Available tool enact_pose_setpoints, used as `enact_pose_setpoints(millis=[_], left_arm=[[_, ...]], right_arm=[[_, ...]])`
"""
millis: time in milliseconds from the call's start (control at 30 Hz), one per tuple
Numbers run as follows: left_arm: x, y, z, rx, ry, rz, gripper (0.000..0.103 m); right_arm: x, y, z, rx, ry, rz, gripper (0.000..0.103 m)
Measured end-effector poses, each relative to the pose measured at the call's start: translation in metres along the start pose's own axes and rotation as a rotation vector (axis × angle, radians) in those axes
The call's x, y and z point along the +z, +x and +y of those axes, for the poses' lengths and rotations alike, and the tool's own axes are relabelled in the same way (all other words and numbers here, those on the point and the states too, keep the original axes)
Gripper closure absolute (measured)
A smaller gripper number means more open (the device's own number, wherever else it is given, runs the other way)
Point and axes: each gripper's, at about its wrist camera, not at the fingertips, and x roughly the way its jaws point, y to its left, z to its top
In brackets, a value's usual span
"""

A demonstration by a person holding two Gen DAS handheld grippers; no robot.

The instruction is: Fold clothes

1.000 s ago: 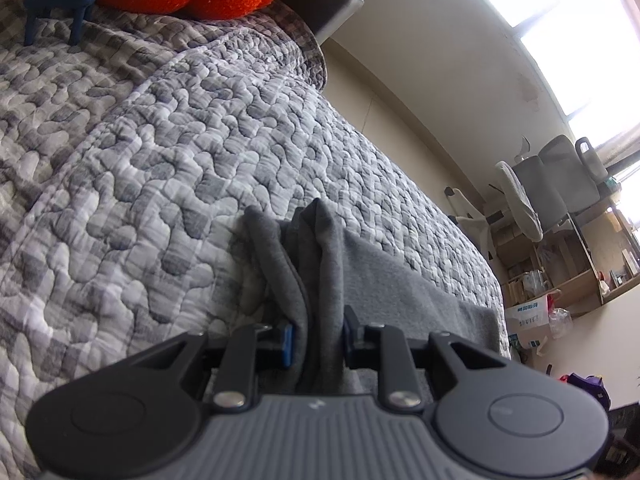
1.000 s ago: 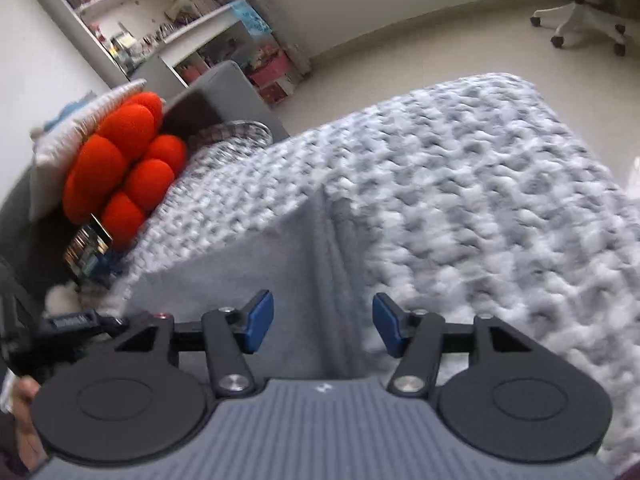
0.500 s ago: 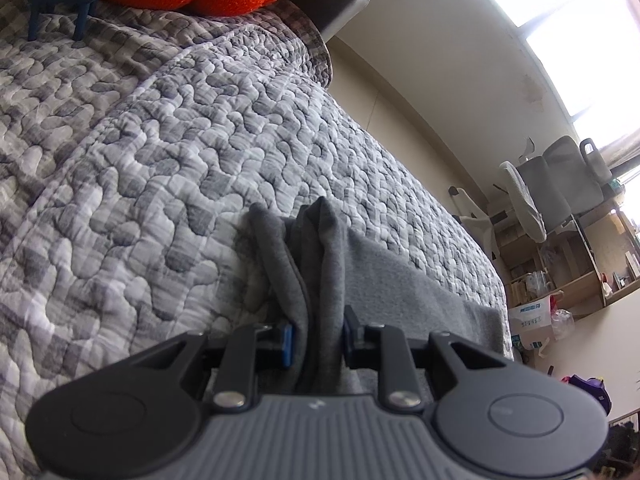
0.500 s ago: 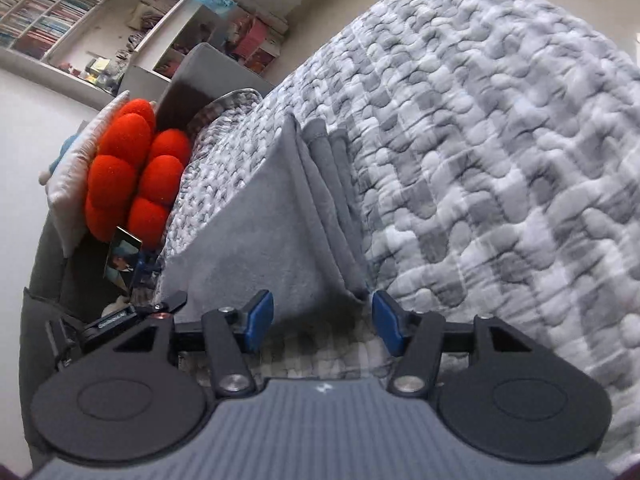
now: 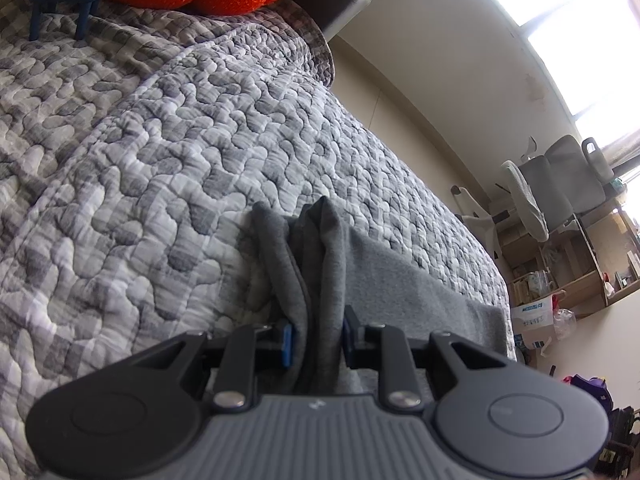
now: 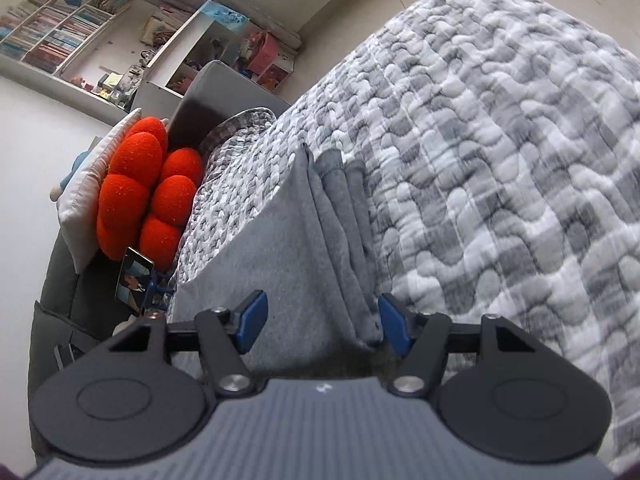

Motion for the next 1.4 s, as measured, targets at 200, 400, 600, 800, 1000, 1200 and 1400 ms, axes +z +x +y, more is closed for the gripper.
enact_pose_setpoints(millis=[200, 400, 600, 800, 1000, 1200, 1400], left_arm=[[-0.001, 0.001, -0.001, 0.001, 0.002, 0.000, 0.080], [0.000, 0.003, -0.001, 0.001, 0.003, 0.001, 0.079], [0.002, 0.005, 0.005, -0.026, -0.041, 0.017, 0.079], [0.002, 0.006, 0.009, -0.044, -0.062, 0.026, 0.079], [0.002, 0.009, 0.010, -0.061, -0.069, 0.034, 0.075], [0.002, 0.008, 0.005, -0.053, -0.037, 0.021, 0.080], [0.004, 0.000, -0.007, -0.057, 0.037, -0.021, 0.087]], right_arm=[[0.006, 0.011, 0.002, 0.011, -0.021, 0.007, 0.038], [0.013, 0.027, 0.010, 0.021, -0.047, 0.006, 0.036], [0.016, 0.035, 0.014, 0.014, -0.078, -0.007, 0.037], [0.015, 0.039, 0.016, -0.018, -0.080, -0.016, 0.067], [0.013, 0.042, 0.017, -0.049, -0.081, -0.025, 0.074], [0.008, 0.044, 0.029, -0.084, -0.127, -0.054, 0.081], [-0.002, 0.042, 0.052, -0.121, -0.213, -0.112, 0.082]])
